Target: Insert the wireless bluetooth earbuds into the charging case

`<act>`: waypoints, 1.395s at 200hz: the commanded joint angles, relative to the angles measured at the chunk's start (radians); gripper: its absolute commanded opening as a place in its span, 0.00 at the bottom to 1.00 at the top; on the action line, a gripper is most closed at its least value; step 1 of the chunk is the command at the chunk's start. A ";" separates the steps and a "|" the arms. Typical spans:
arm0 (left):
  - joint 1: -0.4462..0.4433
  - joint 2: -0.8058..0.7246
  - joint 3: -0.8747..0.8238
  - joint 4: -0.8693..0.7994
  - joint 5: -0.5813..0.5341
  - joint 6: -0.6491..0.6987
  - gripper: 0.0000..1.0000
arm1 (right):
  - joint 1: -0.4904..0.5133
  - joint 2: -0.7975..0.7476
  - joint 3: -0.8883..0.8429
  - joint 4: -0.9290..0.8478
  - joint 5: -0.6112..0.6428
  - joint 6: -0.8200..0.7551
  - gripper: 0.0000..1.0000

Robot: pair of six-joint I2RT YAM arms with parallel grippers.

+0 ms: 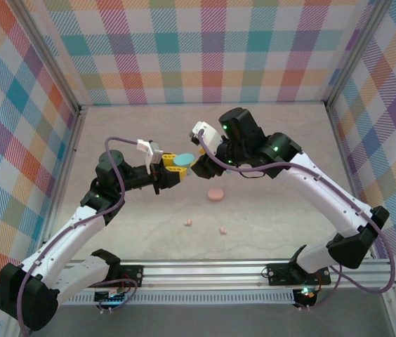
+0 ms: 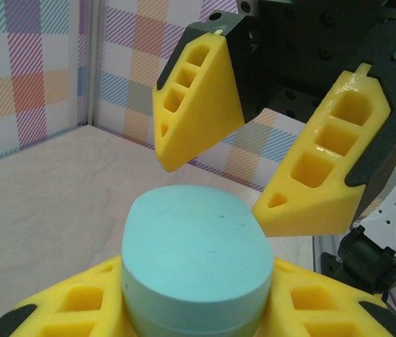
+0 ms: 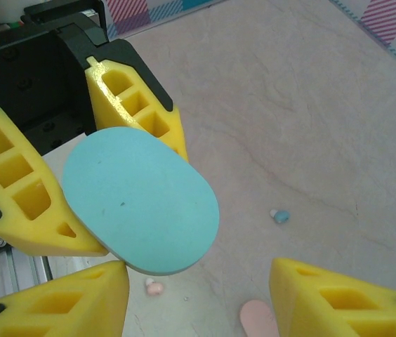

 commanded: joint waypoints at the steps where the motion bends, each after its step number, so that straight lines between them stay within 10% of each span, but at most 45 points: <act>1: -0.015 -0.005 0.007 -0.014 0.074 0.016 0.24 | -0.024 0.016 0.049 0.042 0.040 0.013 0.55; 64: -0.020 0.005 0.016 -0.015 0.078 0.017 0.24 | -0.050 0.030 0.068 0.027 -0.003 0.023 0.54; 132: -0.020 0.009 0.047 -0.072 0.116 0.059 0.24 | -0.067 -0.158 -0.201 0.130 -0.346 -0.149 0.64; 279: -0.026 0.063 0.120 -0.141 0.250 0.094 0.24 | -0.067 -0.026 -0.056 -0.011 -0.393 -0.263 0.54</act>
